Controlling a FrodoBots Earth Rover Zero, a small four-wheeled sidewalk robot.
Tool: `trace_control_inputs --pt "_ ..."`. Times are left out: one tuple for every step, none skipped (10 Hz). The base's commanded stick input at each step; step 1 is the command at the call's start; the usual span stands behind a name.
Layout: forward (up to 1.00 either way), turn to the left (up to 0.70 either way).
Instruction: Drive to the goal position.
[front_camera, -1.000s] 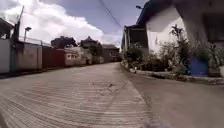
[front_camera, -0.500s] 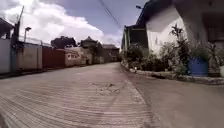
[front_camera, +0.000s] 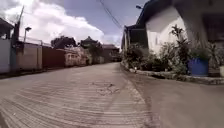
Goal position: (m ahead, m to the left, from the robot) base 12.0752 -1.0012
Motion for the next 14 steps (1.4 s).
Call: trace_control_inputs --pt "0.70 0.00" --pt "0.70 0.00" --pt "0.70 0.00" --pt "0.70 0.00" --pt "0.70 0.00" --pt "0.70 0.00" --pt "0.70 0.00" --pt "0.70 0.00" --pt "0.70 0.00" --pt "0.70 0.00" --pt "0.70 0.00" --pt "0.70 0.00" --pt "0.70 0.00" --pt "0.70 0.00"
